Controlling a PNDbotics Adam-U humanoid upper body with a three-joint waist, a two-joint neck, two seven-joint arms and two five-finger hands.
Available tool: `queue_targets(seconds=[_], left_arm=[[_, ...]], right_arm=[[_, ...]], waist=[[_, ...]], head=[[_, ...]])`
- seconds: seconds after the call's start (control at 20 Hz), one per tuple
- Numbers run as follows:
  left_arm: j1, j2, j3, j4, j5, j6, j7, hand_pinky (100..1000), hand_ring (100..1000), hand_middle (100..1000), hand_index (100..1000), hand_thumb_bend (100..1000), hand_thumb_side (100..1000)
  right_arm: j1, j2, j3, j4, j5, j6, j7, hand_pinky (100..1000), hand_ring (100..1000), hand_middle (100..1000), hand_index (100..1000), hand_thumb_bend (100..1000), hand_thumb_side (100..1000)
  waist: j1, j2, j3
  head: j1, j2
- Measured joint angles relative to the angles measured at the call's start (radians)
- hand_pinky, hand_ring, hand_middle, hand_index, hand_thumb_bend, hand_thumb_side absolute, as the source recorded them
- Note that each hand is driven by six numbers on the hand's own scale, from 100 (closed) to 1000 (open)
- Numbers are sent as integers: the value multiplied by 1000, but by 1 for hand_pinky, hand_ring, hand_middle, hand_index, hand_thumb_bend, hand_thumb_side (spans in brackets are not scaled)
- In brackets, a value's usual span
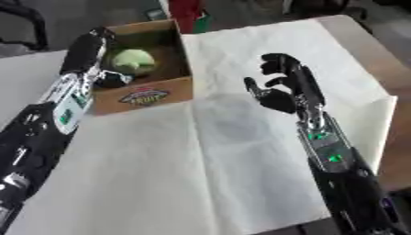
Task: Pick up objects on the table and place them in the box.
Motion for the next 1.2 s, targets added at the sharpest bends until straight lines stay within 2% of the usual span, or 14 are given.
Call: queue_targets(seconds=[0.15,0.25,0.35,0.4,0.5,0.65,0.85,1.0,1.2], left_arm=[[4,0,0,-35,14,-2,5,762,751,729,729,803,389],[10,1,0,-79,53,-6,11,748,732,698,697,627,366],[24,5,0,-146,143,-6,25,747,729,686,672,514,356],[35,12,0,-187,206,-6,35,745,728,684,669,494,352],[59,33,0,-281,350,-9,53,729,703,661,659,390,341],[133,74,-1,-456,590,-33,55,725,699,656,655,362,342],[295,141,16,-698,867,-52,42,718,679,630,644,331,358],[414,177,45,-831,1001,-47,47,720,677,626,638,320,373],[531,188,92,-901,1096,-26,70,721,674,620,634,305,387]], right_arm=[[5,0,0,0,0,0,0,575,713,629,764,376,100],[9,0,-1,0,0,-1,-1,575,713,629,764,376,100],[11,0,-2,0,-2,-1,-2,575,713,629,764,375,100],[14,0,-4,0,-3,-1,-3,575,713,629,764,375,100],[17,0,-7,0,-4,0,-5,575,713,629,765,373,100],[18,1,-15,0,-5,-1,-13,575,713,628,765,372,100],[25,5,-30,-5,-9,-2,-31,575,711,626,765,369,100],[26,7,-41,-14,-9,-1,-45,574,709,625,764,366,100],[27,8,-56,-28,-9,0,-62,574,707,623,763,363,100]], waist=[[0,-2,8],[-2,-3,18],[-7,-3,35],[-11,-3,43],[-16,-3,58],[-25,-3,90],[-34,-2,132],[-36,-1,149],[-38,-1,173]], head=[[-1,0],[-3,0],[-8,0],[-12,0],[-19,0],[-32,0],[-48,0],[-57,0],[-66,0]])
